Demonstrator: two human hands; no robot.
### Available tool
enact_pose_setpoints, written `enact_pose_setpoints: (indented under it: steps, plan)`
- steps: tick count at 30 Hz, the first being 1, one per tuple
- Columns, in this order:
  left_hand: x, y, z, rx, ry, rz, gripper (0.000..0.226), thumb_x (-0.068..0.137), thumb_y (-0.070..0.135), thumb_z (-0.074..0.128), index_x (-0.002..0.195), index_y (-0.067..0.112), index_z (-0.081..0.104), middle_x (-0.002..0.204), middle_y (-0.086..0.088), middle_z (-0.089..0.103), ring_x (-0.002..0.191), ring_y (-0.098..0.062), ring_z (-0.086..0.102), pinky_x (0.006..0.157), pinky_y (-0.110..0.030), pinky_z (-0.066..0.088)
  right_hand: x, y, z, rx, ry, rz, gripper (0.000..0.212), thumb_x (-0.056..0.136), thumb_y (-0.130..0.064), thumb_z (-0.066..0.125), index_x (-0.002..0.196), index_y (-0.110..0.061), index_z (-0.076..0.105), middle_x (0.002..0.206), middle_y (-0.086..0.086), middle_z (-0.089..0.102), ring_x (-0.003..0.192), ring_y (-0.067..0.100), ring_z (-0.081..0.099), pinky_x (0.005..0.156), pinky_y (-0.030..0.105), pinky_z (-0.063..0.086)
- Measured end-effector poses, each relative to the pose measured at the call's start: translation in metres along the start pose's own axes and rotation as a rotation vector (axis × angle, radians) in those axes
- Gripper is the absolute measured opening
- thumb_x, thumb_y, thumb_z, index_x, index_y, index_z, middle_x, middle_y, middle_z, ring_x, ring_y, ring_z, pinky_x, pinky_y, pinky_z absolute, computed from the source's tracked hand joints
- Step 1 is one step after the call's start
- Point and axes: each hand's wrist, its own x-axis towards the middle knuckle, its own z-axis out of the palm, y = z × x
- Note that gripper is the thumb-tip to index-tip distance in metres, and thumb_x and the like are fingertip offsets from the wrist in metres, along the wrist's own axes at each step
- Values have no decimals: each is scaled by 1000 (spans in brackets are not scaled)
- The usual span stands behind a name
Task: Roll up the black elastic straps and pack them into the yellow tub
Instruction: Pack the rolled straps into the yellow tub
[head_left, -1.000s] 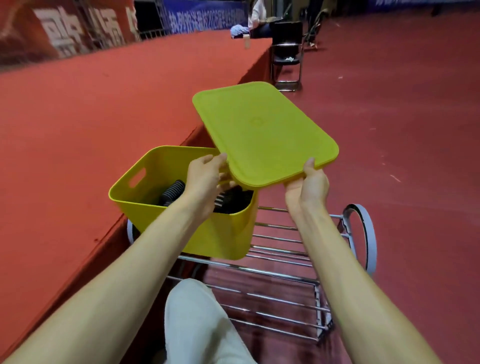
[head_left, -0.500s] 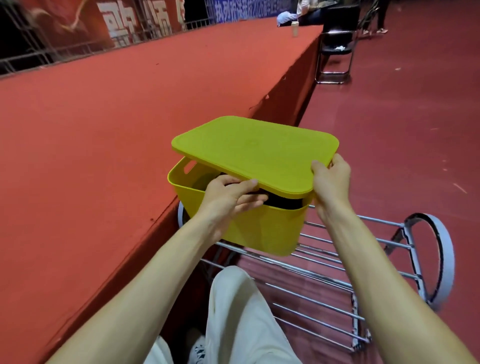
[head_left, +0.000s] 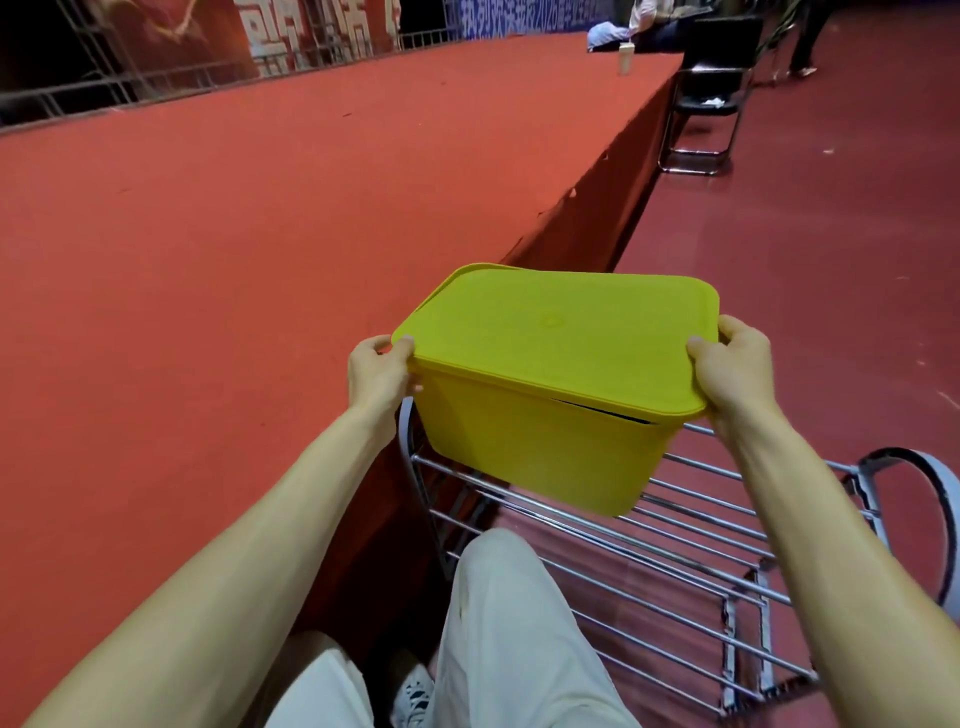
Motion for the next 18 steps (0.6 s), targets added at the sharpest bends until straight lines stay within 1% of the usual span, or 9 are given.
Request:
enact_pose_setpoints:
  steps: [2, 4, 6, 7, 8, 11, 13, 15, 18]
  plan:
    - [8, -2, -1, 58, -24, 32, 47, 95, 23, 60, 135, 2, 47, 120, -19, 61, 59, -20, 56, 69, -42, 53, 2, 9, 0, -173, 51, -78, 18, 87, -9, 51, 103, -13, 61, 103, 18, 66, 93, 32, 58, 86, 48, 48]
    - [12, -3, 1, 121, -32, 71, 40, 96, 21, 57, 132, 4, 52, 112, -15, 64, 64, -21, 56, 67, -41, 50, 1, 17, 2, -237, 57, -103, 18, 89, -9, 49, 103, -12, 60, 96, 14, 63, 89, 27, 54, 79, 39, 43]
    - [13, -3, 1, 215, -11, 140, 23, 97, 21, 52, 115, 7, 60, 98, -9, 62, 69, -24, 57, 66, -42, 48, 1, 23, 7, -219, 57, -89, 22, 90, -7, 48, 109, -5, 60, 97, 11, 61, 88, 22, 51, 78, 36, 41]
    - [15, -4, 1, 265, 13, 172, 16, 97, 22, 51, 106, 11, 60, 96, -7, 60, 75, -26, 59, 70, -44, 49, -2, 24, 10, -218, 64, -81, 24, 90, -6, 49, 111, -3, 60, 98, 12, 62, 88, 21, 51, 78, 35, 40]
    - [17, -4, 0, 307, 35, 191, 15, 97, 24, 51, 104, 13, 59, 100, -6, 60, 84, -28, 62, 75, -44, 49, 0, 26, 11, -223, 74, -85, 24, 91, -6, 49, 111, -2, 61, 98, 13, 62, 87, 21, 50, 77, 36, 40]
    - [26, -7, 1, 352, 30, 200, 24, 96, 28, 49, 112, 13, 58, 116, -12, 58, 101, -31, 60, 81, -40, 47, 0, 25, 11, -226, 87, -89, 22, 91, -5, 49, 110, -4, 62, 104, 17, 66, 88, 22, 53, 82, 41, 46]
    - [29, -8, 2, 366, 28, 205, 26, 96, 28, 48, 113, 11, 58, 116, -12, 58, 103, -30, 58, 82, -39, 46, 0, 24, 10, -227, 90, -99, 25, 93, -6, 48, 114, -5, 61, 110, 17, 66, 94, 27, 57, 85, 40, 46]
    - [30, -10, -1, 386, 27, 241, 28, 96, 28, 49, 112, 10, 61, 113, -12, 59, 102, -31, 59, 87, -44, 50, -3, 24, 11, -222, 87, -119, 29, 95, -7, 47, 121, -6, 59, 115, 15, 65, 103, 31, 59, 87, 39, 45]
    - [28, -11, -5, 412, 49, 313, 27, 96, 27, 50, 111, 8, 63, 110, -12, 61, 100, -32, 60, 85, -43, 49, -7, 21, 13, -160, 90, -143, 34, 99, -7, 44, 131, -8, 53, 119, 2, 60, 105, 20, 55, 90, 29, 40]
